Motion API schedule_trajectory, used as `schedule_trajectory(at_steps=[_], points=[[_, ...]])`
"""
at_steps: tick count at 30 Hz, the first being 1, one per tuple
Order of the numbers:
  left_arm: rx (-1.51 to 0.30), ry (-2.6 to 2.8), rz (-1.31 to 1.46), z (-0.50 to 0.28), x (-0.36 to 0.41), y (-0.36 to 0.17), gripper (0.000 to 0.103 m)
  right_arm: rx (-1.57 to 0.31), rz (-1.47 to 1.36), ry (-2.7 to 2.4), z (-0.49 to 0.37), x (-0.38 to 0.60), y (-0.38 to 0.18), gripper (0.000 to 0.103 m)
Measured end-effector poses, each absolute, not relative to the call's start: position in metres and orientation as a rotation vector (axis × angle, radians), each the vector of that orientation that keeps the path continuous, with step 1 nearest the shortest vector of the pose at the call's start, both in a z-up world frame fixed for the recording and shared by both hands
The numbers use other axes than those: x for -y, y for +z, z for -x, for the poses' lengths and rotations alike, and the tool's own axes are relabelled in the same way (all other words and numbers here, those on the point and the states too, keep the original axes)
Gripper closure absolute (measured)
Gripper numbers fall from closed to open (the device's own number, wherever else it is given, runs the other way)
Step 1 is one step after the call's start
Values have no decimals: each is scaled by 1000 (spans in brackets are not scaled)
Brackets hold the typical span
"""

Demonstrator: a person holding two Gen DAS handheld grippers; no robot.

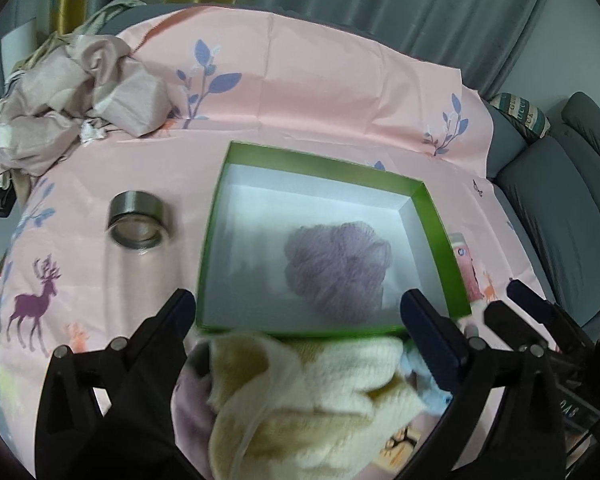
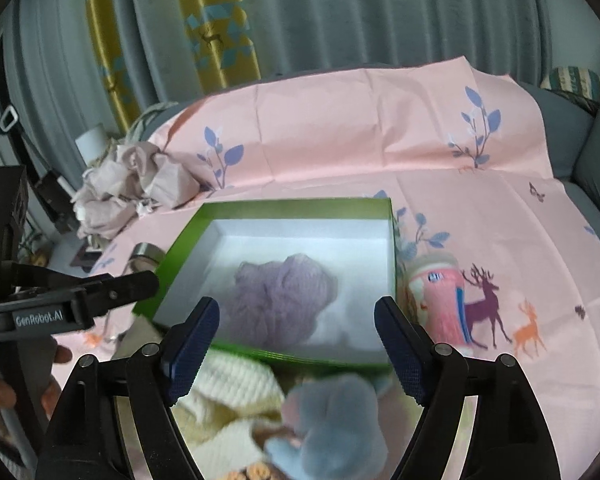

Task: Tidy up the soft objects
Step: 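Move the right gripper to the tissue pack with tree print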

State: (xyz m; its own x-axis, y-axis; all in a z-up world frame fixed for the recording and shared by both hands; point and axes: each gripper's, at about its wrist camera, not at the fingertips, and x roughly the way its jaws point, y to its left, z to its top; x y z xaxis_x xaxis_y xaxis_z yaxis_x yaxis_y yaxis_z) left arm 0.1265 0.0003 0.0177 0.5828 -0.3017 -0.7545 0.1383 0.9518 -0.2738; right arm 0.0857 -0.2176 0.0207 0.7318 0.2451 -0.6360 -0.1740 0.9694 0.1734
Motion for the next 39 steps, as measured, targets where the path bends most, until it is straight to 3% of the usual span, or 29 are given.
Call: schedule_trajectory(at_steps=[13, 30, 35, 39], points=[[-868, -335, 239, -39, -9, 17, 1, -715, -146, 316, -19, 240, 5, 23], [-998, -476, 346, 34, 42, -61, 2, -831, 85, 536, 41, 234, -73, 23], [-1005, -477, 318, 28, 61, -68, 18, -852, 102, 572, 34, 234, -92, 23], [-1019, -486, 320, 17, 70, -73, 23, -846, 114, 613, 22, 231, -99, 27]])
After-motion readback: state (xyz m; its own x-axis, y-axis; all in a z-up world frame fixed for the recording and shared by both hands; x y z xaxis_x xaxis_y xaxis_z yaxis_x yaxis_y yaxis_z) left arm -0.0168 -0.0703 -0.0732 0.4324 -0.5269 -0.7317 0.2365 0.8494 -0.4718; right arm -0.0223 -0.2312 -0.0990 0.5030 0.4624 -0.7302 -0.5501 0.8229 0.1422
